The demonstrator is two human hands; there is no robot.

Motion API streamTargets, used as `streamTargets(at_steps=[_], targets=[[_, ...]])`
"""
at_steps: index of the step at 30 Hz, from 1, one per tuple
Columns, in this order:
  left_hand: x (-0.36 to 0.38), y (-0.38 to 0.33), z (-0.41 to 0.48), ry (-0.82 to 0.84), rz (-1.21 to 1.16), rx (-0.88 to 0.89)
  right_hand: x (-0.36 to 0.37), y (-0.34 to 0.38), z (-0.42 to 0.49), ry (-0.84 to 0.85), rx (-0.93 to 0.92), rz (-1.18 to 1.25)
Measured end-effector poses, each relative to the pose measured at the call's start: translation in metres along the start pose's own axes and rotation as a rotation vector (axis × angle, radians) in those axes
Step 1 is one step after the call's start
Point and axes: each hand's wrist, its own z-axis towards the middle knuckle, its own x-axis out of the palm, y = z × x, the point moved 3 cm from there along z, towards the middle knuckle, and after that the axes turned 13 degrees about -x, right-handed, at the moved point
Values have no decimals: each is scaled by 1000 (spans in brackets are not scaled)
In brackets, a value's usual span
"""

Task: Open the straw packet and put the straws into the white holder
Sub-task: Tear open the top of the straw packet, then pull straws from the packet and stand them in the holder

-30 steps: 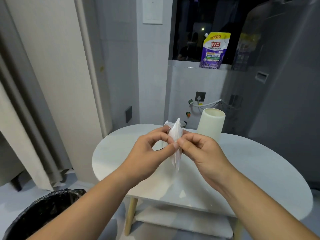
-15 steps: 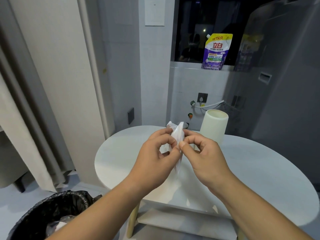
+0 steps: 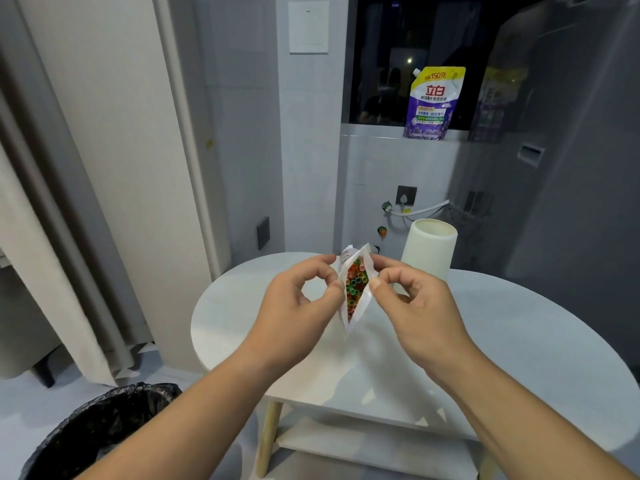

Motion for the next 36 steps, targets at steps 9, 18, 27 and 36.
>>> streamTargets(at_steps=[9, 18, 27, 36], targets=[[11, -4, -10, -13, 101, 134, 0, 7, -6, -35, -102, -69], [6, 0, -6, -181, 106, 117, -7, -7, -3, -43, -33, -256], [24, 30, -6, 119, -274, -700, -20, -11, 0, -207, 186, 85], [60, 32, 8, 433, -1227, -709, -7, -13, -6, -305, 417, 824]])
